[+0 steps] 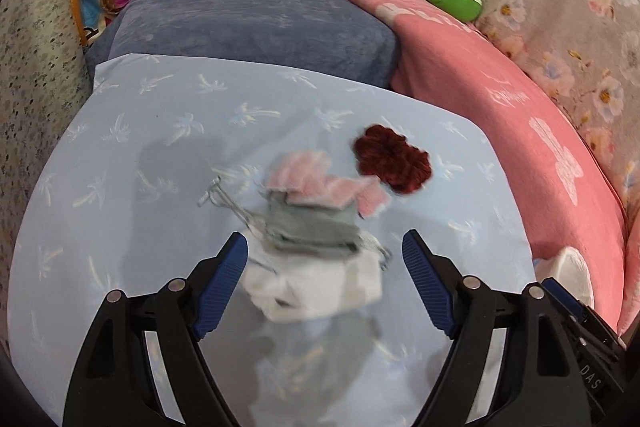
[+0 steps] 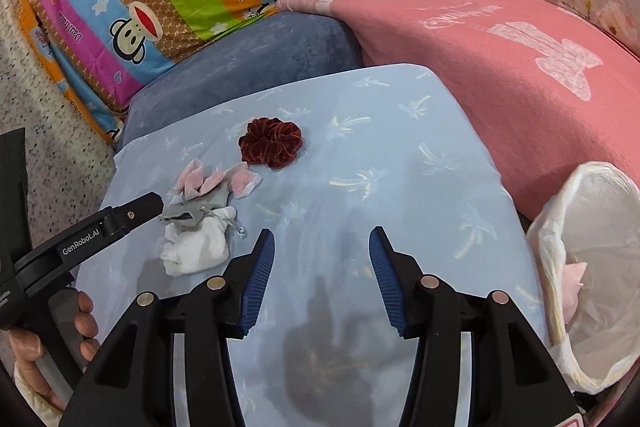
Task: Collect trash
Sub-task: 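Grasp the pink cloth with the left gripper while the right gripper grasps the dark red scrunchie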
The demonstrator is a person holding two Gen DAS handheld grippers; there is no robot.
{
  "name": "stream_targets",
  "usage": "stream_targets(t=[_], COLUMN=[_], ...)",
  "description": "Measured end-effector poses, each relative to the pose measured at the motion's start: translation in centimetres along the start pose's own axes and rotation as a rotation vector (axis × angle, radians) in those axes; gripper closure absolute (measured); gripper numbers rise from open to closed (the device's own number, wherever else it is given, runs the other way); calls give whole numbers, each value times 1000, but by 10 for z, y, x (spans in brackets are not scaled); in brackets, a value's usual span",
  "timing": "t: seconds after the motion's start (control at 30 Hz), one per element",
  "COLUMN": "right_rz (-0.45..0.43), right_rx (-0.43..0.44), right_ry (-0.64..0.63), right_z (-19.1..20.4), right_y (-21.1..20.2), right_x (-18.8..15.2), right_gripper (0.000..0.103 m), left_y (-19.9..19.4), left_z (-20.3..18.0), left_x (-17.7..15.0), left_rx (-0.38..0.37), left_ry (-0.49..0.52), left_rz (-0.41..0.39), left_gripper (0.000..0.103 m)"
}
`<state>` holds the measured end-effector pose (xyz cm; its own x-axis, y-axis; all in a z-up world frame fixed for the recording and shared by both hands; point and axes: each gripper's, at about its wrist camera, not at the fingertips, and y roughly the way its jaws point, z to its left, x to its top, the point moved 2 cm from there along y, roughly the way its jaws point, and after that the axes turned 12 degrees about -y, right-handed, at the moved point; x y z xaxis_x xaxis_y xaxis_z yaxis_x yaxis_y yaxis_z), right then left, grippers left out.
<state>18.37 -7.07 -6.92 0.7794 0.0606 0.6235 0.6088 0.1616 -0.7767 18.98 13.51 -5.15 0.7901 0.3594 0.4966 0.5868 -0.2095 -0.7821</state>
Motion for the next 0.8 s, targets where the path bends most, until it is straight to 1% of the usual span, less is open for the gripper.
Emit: stream_targets(t=[0.2, 0.3, 0.43, 0.53, 0.6, 0.63, 0.7, 0.73, 0.77, 0.8], right_rz=[11, 25, 36, 42, 47, 52, 62, 65, 69, 71], right_rx=[8, 1, -6, -6, -4, -4, -4, 0, 3, 7], right_ry=[-3, -5, -16, -18, -10, -9, -5, -1, 1, 4], right_z=[10, 12, 16, 18, 18, 17, 17, 16, 16, 15], right_y=[55, 82, 113, 130, 140, 145, 154, 156, 158, 160], right_x=[41, 57, 73, 81, 84, 85, 85, 84, 83, 81], right_gripper=[53, 53, 53, 53, 53, 53, 54, 58, 65, 68], left_y=[37, 53, 70, 75, 78, 80, 83, 83, 83, 83], left_z=[10, 13, 13, 13, 15, 16, 19, 20, 22, 23], left_x=[30, 37, 37, 34, 31, 30, 30, 31, 32, 32], left_rx=[19, 13, -5, -31, -41, -46, -45, -47, -51, -54], left_ry=[-39, -45, -39, -34, -38, -42, -48, -52, -58, -64], left_rz=[29, 47, 82, 102, 119, 125, 126, 125, 122, 121], left_gripper=[27, 27, 29, 36, 49, 51, 62, 64, 67, 71])
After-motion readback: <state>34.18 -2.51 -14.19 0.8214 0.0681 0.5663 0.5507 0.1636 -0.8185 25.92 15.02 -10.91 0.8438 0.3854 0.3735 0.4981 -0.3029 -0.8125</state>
